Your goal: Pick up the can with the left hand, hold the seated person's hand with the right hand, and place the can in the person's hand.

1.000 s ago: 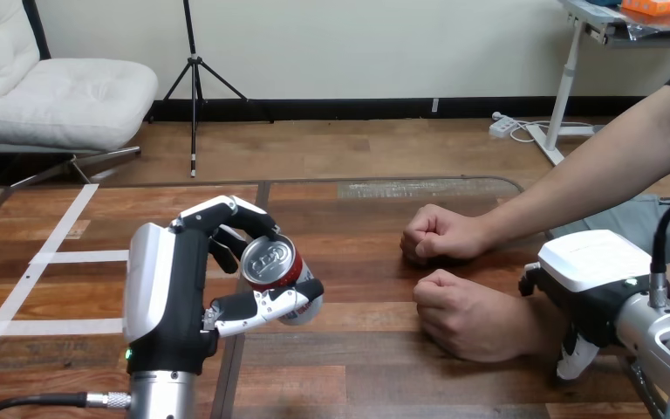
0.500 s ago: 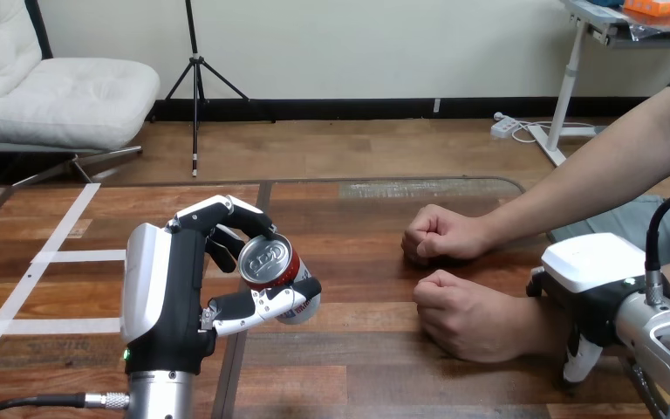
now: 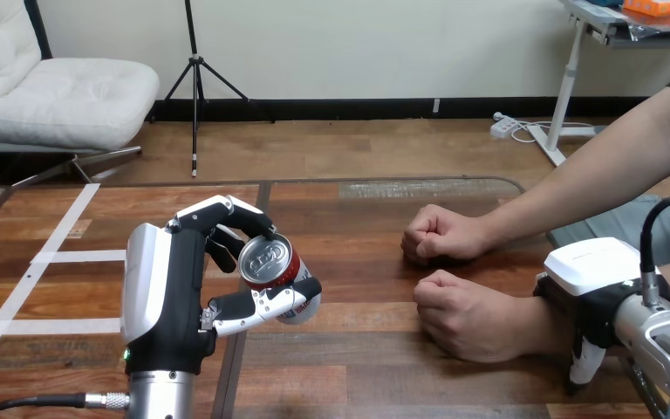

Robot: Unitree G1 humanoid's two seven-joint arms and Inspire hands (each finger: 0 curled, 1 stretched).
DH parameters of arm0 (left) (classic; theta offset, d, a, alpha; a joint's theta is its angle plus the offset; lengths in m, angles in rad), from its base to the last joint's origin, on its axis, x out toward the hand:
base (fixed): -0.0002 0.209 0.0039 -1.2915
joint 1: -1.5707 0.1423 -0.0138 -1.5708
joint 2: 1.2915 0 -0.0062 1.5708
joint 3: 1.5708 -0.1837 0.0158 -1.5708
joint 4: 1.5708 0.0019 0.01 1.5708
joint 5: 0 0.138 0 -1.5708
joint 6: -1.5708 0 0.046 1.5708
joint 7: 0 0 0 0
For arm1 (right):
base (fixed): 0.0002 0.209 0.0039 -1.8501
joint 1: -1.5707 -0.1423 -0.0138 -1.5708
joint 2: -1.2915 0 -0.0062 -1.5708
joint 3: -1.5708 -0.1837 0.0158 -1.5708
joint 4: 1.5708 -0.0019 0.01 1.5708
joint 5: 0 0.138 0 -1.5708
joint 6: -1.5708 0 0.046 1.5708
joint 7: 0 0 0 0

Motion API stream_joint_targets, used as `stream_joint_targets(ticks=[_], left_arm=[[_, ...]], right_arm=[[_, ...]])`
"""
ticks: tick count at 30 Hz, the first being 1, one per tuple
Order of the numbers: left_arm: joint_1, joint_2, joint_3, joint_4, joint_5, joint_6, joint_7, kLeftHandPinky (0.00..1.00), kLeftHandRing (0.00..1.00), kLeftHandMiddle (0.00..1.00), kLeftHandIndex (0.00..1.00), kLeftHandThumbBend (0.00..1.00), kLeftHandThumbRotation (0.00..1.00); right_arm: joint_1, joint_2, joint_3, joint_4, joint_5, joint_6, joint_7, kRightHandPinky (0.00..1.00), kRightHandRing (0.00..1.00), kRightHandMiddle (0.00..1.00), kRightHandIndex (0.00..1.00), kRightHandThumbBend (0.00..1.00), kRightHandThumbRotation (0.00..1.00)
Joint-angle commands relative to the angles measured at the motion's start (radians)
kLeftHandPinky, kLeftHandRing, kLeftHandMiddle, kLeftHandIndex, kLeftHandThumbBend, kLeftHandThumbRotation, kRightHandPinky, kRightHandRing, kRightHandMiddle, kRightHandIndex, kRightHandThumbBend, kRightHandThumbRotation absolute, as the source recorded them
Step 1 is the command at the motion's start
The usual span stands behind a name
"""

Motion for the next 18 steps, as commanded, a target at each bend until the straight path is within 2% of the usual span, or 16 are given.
stream_joint_targets(ticks=[1,8,14,18], left_arm=[[-0.050,0.000,0.015,-0.041,-0.003,-0.029,0.018,0.29,0.35,0.41,0.42,0.76,0.00],[-0.052,0.004,0.018,-0.035,-0.001,-0.036,0.022,0.29,0.35,0.41,0.42,0.76,0.00],[-0.051,0.004,0.019,-0.039,-0.005,-0.031,0.019,0.29,0.35,0.41,0.42,0.76,0.00],[-0.045,0.000,0.021,-0.050,-0.007,-0.019,0.014,0.29,0.35,0.40,0.42,0.76,0.00]], right_arm=[[-0.080,-0.034,0.010,0.037,-0.021,0.013,-0.036,0.85,0.83,0.81,0.78,0.79,0.07],[-0.096,-0.038,0.024,0.094,-0.032,0.012,-0.077,0.84,0.82,0.80,0.77,0.73,0.02],[-0.112,-0.037,0.034,0.133,-0.033,0.021,-0.074,0.84,0.82,0.80,0.78,0.70,0.01],[-0.115,-0.036,0.038,0.158,-0.032,0.018,-0.108,0.84,0.81,0.79,0.77,0.69,0.01]])
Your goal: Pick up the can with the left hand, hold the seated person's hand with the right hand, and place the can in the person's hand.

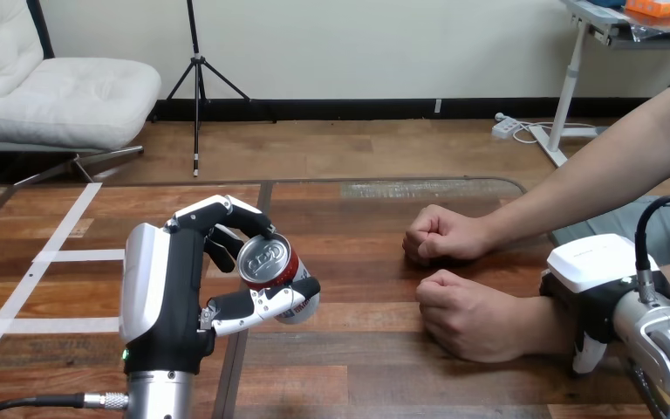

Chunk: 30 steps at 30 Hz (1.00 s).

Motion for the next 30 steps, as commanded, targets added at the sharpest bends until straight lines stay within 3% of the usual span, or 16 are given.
stream_joint_targets(ticks=[1,9,15,21,26,30], left_arm=[[-0.044,-0.001,0.019,-0.053,-0.007,-0.016,0.011,0.29,0.35,0.40,0.42,0.76,0.00],[-0.046,-0.002,0.021,-0.050,-0.007,-0.014,0.012,0.29,0.35,0.40,0.42,0.75,0.00],[-0.051,0.000,0.022,-0.034,-0.007,-0.027,0.021,0.29,0.35,0.40,0.42,0.76,0.00],[-0.048,0.001,0.022,-0.035,-0.004,-0.025,0.024,0.29,0.35,0.40,0.42,0.76,0.00],[-0.047,0.002,0.023,-0.036,-0.001,-0.024,0.025,0.29,0.35,0.40,0.41,0.76,0.00],[-0.046,0.002,0.024,-0.043,-0.005,-0.013,0.017,0.29,0.35,0.40,0.41,0.76,0.00]], right_arm=[[-0.063,-0.036,-0.001,0.053,-0.005,0.016,-0.051,0.83,0.79,0.78,0.76,0.67,0.00],[-0.064,-0.034,-0.003,0.089,0.032,-0.003,-0.127,0.77,0.73,0.74,0.71,0.65,0.00],[-0.065,-0.031,-0.006,0.110,0.068,-0.020,-0.181,0.65,0.64,0.68,0.66,0.66,0.00],[-0.062,-0.026,-0.011,0.118,0.102,-0.032,-0.228,0.43,0.49,0.58,0.62,0.68,0.00],[-0.062,-0.023,-0.017,0.119,0.137,-0.036,-0.242,0.24,0.31,0.42,0.56,0.70,0.00],[-0.061,-0.026,-0.022,0.116,0.170,-0.047,-0.251,0.19,0.26,0.37,0.53,0.70,0.00]])
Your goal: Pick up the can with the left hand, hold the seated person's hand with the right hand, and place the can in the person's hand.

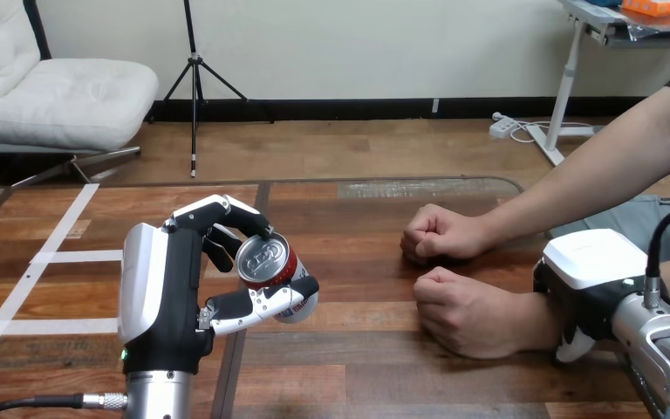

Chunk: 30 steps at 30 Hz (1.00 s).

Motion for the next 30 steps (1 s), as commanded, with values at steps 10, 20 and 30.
stream_joint_targets(ticks=[10,20,30], left_arm=[[-0.057,0.012,0.027,-0.050,-0.011,-0.019,0.003,0.29,0.35,0.40,0.42,0.75,0.00],[-0.061,0.020,0.033,-0.050,-0.013,-0.032,0.001,0.29,0.35,0.40,0.42,0.74,0.00],[-0.058,0.020,0.032,-0.047,-0.010,-0.038,-0.004,0.29,0.35,0.40,0.41,0.76,0.00]], right_arm=[[-0.052,-0.027,-0.050,-0.019,0.093,-0.004,-0.026,0.16,0.24,0.35,0.53,0.72,0.00],[-0.031,-0.034,-0.075,-0.077,0.135,0.001,-0.020,0.24,0.33,0.44,0.52,0.76,0.00],[-0.011,-0.050,-0.093,-0.138,0.156,0.012,-0.006,0.26,0.35,0.45,0.51,0.78,0.00]])
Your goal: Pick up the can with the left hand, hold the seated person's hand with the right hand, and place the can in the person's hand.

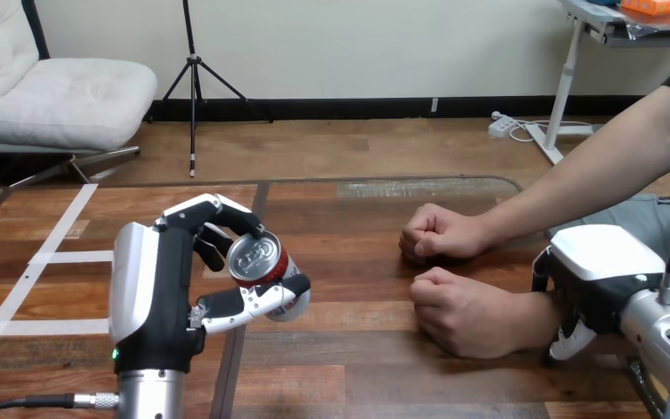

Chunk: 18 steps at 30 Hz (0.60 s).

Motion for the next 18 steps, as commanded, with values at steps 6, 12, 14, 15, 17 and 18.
stream_joint_targets(ticks=[6,12,14,15,17,18], left_arm=[[-0.049,0.009,0.009,-0.053,-0.003,-0.031,-0.003,0.29,0.35,0.39,0.41,0.76,0.00],[-0.041,0.003,0.007,-0.060,-0.007,-0.028,-0.010,0.29,0.35,0.39,0.41,0.76,0.00],[-0.041,0.001,0.008,-0.061,-0.008,-0.028,-0.012,0.29,0.35,0.39,0.41,0.76,0.00],[-0.041,0.001,0.007,-0.057,-0.010,-0.032,-0.012,0.29,0.35,0.39,0.41,0.76,0.00],[-0.042,0.000,0.008,-0.054,-0.012,-0.036,-0.012,0.29,0.34,0.39,0.41,0.76,0.00],[-0.042,0.000,0.008,-0.053,-0.010,-0.036,-0.012,0.29,0.34,0.39,0.41,0.76,0.00]], right_arm=[[-0.020,-0.042,-0.066,-0.123,0.030,0.015,-0.006,0.29,0.37,0.47,0.52,0.80,0.00],[-0.012,-0.049,-0.076,-0.158,0.049,0.031,0.013,0.32,0.40,0.48,0.52,0.81,0.00],[-0.011,-0.051,-0.078,-0.166,0.057,0.033,0.017,0.33,0.42,0.49,0.52,0.82,0.00],[-0.010,-0.054,-0.078,-0.171,0.058,0.034,0.018,0.34,0.42,0.49,0.52,0.82,0.00],[-0.010,-0.057,-0.078,-0.178,0.058,0.036,0.021,0.35,0.42,0.49,0.53,0.82,0.00],[-0.011,-0.058,-0.079,-0.181,0.059,0.035,0.022,0.35,0.43,0.49,0.53,0.82,0.00]])
